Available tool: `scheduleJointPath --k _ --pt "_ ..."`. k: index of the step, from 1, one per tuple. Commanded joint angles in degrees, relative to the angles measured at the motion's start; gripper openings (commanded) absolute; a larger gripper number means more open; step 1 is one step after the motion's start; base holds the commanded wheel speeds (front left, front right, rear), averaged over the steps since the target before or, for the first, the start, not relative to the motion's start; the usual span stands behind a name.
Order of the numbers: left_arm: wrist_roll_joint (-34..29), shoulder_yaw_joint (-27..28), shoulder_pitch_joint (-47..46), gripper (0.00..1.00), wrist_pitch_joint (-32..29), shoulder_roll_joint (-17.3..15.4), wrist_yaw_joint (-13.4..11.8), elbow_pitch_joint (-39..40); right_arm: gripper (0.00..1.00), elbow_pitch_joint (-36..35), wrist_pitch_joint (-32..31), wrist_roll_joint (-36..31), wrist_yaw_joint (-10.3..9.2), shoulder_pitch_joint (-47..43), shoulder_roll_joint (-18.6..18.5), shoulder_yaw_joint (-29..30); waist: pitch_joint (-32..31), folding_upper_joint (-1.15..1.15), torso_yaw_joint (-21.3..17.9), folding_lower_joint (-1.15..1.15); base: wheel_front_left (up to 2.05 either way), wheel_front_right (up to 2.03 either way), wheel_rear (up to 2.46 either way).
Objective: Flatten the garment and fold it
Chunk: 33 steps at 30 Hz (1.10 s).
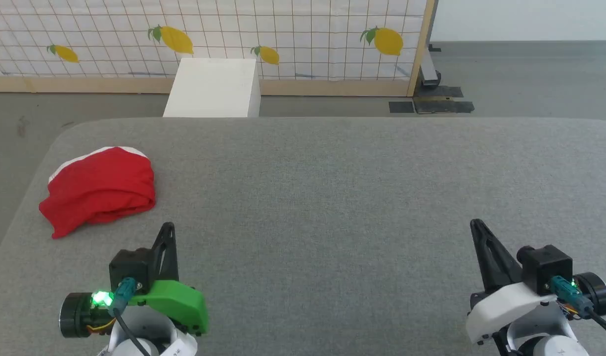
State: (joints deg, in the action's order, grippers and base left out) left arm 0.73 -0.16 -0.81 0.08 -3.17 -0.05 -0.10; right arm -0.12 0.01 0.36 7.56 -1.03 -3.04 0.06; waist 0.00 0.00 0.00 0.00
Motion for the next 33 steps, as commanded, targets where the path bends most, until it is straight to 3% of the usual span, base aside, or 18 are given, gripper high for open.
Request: scheduleJointPath --k 1,33 --pt "-0.7 0.2 0.8 0.0 -0.1 0.3 0.0 0.1 0.0 0.1 0.0 -0.4 -0.08 1.0 0.2 -0.1 0.0 0.0 0.0 0.0 0.0 0.0 0.0" --pt "-0.7 0.2 0.8 0.0 -0.1 0.3 0.0 0.1 0.0 0.1 0.0 -0.4 -0.08 1.0 0.2 -0.1 0.0 0.0 0.0 0.0 0.0 0.0 0.0"
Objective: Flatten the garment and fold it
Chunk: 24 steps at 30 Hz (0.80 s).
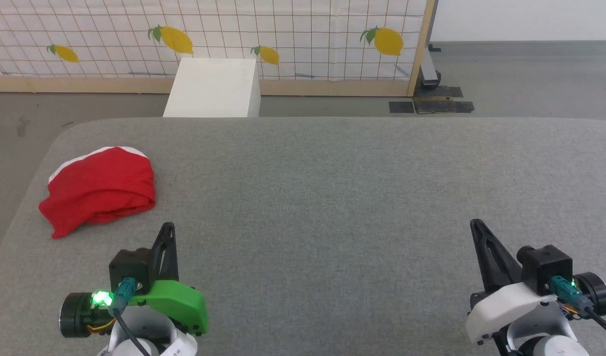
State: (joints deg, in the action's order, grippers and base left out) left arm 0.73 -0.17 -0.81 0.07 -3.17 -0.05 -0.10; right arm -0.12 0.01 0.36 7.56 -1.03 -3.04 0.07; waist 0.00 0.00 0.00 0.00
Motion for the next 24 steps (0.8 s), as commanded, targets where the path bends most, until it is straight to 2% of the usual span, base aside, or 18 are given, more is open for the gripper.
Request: scheduleJointPath --k 1,24 --pt "-0.7 0.2 0.8 0.0 -0.1 0.3 0.0 0.1 0.0 0.1 0.0 -0.4 -0.08 1.0 0.2 -0.1 0.0 0.0 0.0 0.0 0.0 0.0 0.0" --pt "-0.7 0.2 0.8 0.0 -0.1 0.3 0.0 0.1 0.0 0.1 0.0 -0.4 -0.08 1.0 0.2 -0.1 0.0 0.0 0.0 0.0 0.0 0.0 0.0"
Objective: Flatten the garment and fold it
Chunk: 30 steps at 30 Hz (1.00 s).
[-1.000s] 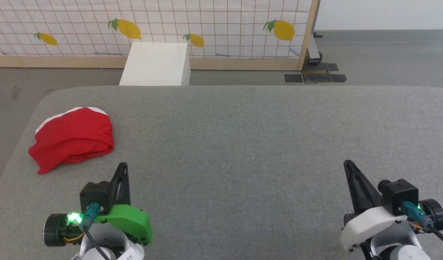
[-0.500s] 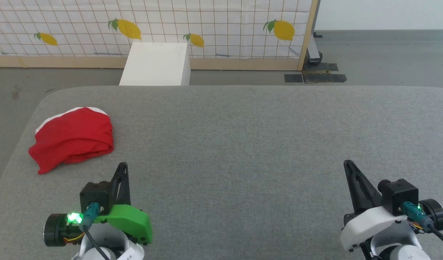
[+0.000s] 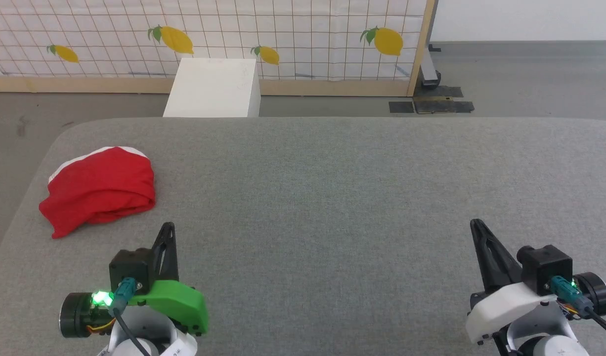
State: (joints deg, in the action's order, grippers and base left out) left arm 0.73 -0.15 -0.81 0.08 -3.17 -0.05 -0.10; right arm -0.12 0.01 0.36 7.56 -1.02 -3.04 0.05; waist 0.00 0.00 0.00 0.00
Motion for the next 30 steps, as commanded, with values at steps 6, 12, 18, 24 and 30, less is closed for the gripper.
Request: scheduleJointPath --k 6,12,18,24,30 --pt "-0.7 0.1 0.8 0.0 -0.1 0.3 0.0 0.1 0.0 0.1 0.0 -0.4 -0.08 1.0 0.2 0.0 0.0 0.0 0.0 0.0 0.0 0.0 0.0" --pt "-0.7 0.1 0.8 0.0 -0.1 0.3 0.0 0.1 0.0 0.1 0.0 -0.4 -0.08 1.0 0.2 0.0 0.0 0.0 0.0 0.0 0.0 0.0 0.0" --pt "-0.7 0.1 0.8 0.0 -0.1 0.3 0.0 0.1 0.0 0.1 0.0 -0.4 -0.08 1.0 0.2 0.0 0.0 0.0 0.0 0.0 0.0 0.0 0.0" --pt "0.3 -0.2 0.0 1.0 0.0 0.0 0.0 0.0 1.0 0.0 0.0 0.0 0.0 0.0 0.0 0.0 0.0 0.0 0.0 0.0 0.0 0.0 0.0" --pt "0.3 -0.2 0.0 1.0 0.0 0.0 0.0 0.0 1.0 0.0 0.1 -0.1 0.0 0.0 -0.1 0.0 0.0 0.0 0.0 0.0 0.0 0.0 0.0"
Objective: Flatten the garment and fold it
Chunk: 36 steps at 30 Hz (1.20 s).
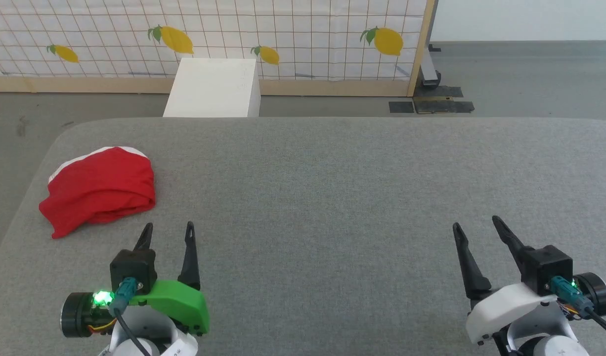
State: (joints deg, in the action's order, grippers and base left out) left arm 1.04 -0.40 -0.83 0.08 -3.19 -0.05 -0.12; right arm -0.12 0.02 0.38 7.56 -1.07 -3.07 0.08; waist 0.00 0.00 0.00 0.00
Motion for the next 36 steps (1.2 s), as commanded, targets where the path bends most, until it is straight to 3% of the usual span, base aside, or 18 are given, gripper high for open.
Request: scheduleJointPath --k 1,36 --pt "0.0 0.1 0.0 1.0 0.0 0.0 0.0 0.0 1.0 0.0 0.1 -0.1 0.0 0.0 0.0 0.0 0.0 0.0 0.0 0.0 0.0 0.0 0.0" --pt "0.7 -0.7 0.4 1.0 -0.6 -0.6 -0.2 0.1 1.0 -0.2 1.2 2.6 -0.03 0.7 0.0 0.3 0.1 0.0 -0.1 0.0 0.0 0.0 0.0"
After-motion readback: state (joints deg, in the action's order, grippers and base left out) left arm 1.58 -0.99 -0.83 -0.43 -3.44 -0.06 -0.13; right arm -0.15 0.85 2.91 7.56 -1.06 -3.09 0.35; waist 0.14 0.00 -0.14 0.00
